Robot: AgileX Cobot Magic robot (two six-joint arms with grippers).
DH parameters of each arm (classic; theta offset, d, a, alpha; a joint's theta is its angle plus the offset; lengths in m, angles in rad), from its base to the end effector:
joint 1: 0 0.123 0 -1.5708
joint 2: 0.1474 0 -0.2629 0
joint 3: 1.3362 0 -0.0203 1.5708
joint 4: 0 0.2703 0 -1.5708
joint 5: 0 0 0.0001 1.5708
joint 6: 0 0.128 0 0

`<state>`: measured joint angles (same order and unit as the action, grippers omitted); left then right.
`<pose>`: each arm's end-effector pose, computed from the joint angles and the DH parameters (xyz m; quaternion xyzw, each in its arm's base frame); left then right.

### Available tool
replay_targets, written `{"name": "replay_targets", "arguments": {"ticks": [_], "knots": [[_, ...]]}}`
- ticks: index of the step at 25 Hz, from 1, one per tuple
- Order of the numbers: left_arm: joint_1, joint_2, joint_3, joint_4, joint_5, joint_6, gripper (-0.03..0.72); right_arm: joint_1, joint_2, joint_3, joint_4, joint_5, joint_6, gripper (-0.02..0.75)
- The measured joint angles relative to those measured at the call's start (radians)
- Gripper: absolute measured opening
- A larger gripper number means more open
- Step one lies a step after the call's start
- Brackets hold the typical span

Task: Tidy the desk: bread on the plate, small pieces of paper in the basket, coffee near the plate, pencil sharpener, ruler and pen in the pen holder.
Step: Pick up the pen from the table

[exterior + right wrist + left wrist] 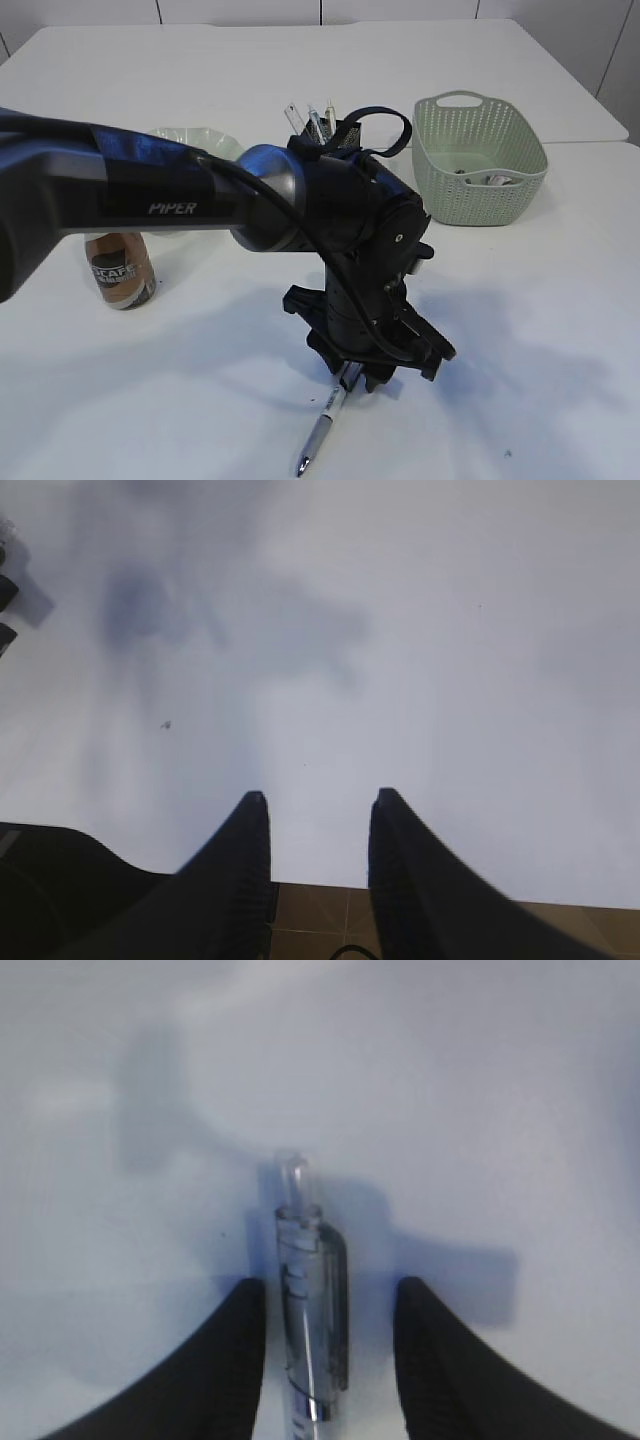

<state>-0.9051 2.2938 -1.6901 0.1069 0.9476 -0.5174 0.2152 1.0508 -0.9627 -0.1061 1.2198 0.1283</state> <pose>0.2928 -0.3549 0.0498 0.2204 0.9729 -0.0007 0.0697 0.2161 0.0342 0.2683 -0.0520 0.9820 -0.0217 0.1803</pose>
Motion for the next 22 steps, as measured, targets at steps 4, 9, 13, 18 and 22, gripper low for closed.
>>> {"name": "replay_targets", "arguments": {"ticks": [4,9,13,18,22], "knots": [[0.0,0.0,0.0,0.002,-0.003,0.0,0.299,0.0,0.0,0.0,0.0,0.0,0.0,0.281],[0.0,0.0,0.0,0.003,-0.006,0.0,0.29,0.0,0.0,0.0,0.0,0.0,0.0,0.281],[0.0,0.0,0.0,0.005,-0.009,0.0,0.255,0.0,0.0,0.0,0.002,0.0,0.0,0.281],[0.001,0.008,-0.006,0.007,-0.005,0.0,0.236,0.0,0.0,0.0,0.004,0.0,0.0,0.281],[0.001,0.014,-0.013,0.007,0.004,0.0,0.234,0.0,0.0,0.0,0.004,0.0,0.0,0.28]]}}
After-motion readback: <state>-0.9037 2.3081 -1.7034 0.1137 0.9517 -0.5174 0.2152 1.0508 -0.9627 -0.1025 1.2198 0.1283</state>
